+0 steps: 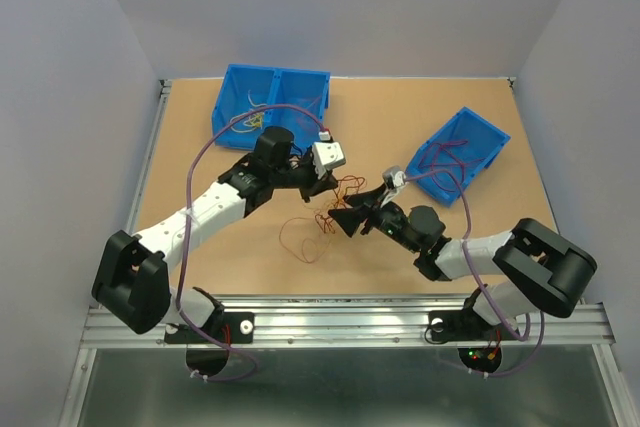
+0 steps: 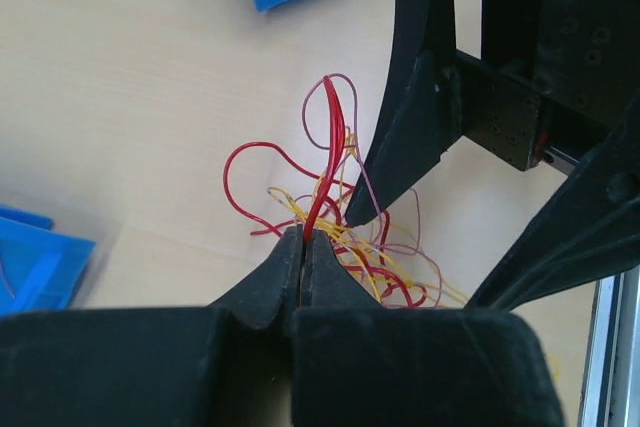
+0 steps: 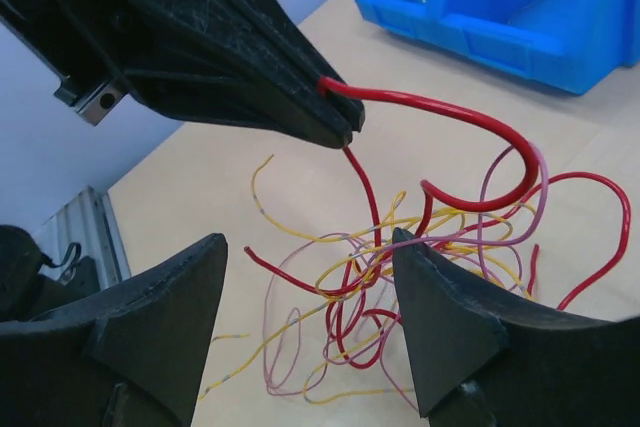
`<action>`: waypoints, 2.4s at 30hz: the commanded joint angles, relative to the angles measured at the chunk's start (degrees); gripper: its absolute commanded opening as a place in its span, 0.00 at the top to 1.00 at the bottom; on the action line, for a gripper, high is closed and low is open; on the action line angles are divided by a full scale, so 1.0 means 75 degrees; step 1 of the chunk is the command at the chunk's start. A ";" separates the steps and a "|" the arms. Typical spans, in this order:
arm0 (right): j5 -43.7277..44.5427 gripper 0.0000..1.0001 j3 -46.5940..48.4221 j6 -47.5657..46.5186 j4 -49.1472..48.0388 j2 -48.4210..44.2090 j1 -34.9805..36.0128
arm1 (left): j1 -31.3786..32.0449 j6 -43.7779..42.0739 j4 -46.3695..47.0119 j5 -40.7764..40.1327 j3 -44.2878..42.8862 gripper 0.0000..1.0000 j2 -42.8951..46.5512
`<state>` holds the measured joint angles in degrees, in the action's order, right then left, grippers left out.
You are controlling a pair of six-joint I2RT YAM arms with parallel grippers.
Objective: Untangle the cables
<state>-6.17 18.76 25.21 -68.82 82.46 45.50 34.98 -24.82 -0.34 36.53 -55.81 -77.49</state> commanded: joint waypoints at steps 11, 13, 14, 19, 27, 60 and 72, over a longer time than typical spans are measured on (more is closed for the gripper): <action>0.3424 0.37 -0.0580 -0.0643 -0.1371 -0.0377 0.0989 | 0.0422 -0.0300 -0.0189 0.0226 0.0164 1.00 0.0254; 0.3810 0.39 -0.0685 -0.0561 -0.1371 -0.0424 0.1000 | 0.0422 -0.0312 -0.0213 0.0320 0.0199 1.00 0.0371; 0.3904 0.39 -0.0709 -0.0572 -0.1371 -0.0459 0.1000 | 0.0433 -0.0312 -0.0213 0.0320 0.0199 1.00 0.0406; 0.4374 0.40 -0.0908 -0.0526 -0.1395 -0.0587 0.1000 | 0.0433 -0.0312 -0.0224 0.0297 0.0211 1.00 0.0465; 0.4164 0.40 -0.0651 -0.0561 -0.1395 -0.0319 0.1024 | 0.0457 -0.0546 -0.0552 0.0870 0.0129 1.00 0.0348; 0.5534 0.37 0.1026 -0.1229 -0.1969 0.2635 0.1598 | 0.0492 0.1166 0.0618 -0.5363 -0.7454 1.00 0.2024; 0.5780 0.37 -0.0028 -0.1018 -0.2215 0.1313 0.1598 | 0.0410 0.0473 0.1088 -0.6068 -0.6106 1.00 0.0993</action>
<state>33.98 21.52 16.73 -74.59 96.66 57.06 38.17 -19.66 6.68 -8.19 -104.73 -67.44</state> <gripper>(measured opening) 0.632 0.034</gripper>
